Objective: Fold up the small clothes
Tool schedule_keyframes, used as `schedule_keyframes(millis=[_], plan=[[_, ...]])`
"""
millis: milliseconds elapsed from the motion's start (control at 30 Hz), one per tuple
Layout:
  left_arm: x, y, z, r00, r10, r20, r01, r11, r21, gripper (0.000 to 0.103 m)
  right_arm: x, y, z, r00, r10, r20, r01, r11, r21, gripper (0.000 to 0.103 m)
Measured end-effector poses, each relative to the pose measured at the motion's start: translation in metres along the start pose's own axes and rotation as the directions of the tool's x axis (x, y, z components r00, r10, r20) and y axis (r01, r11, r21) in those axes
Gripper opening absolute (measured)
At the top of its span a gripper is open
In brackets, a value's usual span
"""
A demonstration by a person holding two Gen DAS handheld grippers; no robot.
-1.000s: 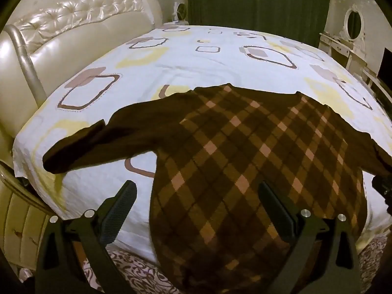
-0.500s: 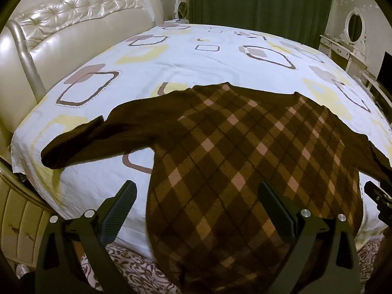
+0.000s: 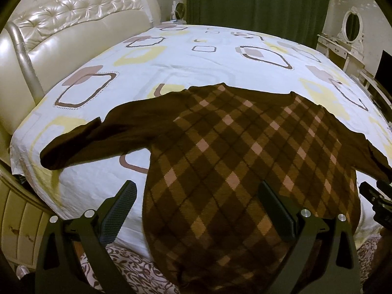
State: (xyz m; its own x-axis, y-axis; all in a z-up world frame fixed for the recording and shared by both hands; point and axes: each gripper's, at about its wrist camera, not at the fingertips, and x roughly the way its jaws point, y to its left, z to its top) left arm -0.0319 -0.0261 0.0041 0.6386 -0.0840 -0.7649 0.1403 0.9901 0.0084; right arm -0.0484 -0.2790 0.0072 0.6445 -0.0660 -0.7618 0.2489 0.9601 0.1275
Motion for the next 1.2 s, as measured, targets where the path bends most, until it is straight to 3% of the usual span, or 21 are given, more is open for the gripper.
schedule_keyframes(millis=[1200], plan=[[-0.0023, -0.0023, 0.0009, 1.0, -0.007, 0.002, 0.007, 1.0, 0.0, 0.099, 0.0002, 0.0046, -0.0025, 1.0, 0.001, -0.005, -0.001, 1.0, -0.007, 0.101]])
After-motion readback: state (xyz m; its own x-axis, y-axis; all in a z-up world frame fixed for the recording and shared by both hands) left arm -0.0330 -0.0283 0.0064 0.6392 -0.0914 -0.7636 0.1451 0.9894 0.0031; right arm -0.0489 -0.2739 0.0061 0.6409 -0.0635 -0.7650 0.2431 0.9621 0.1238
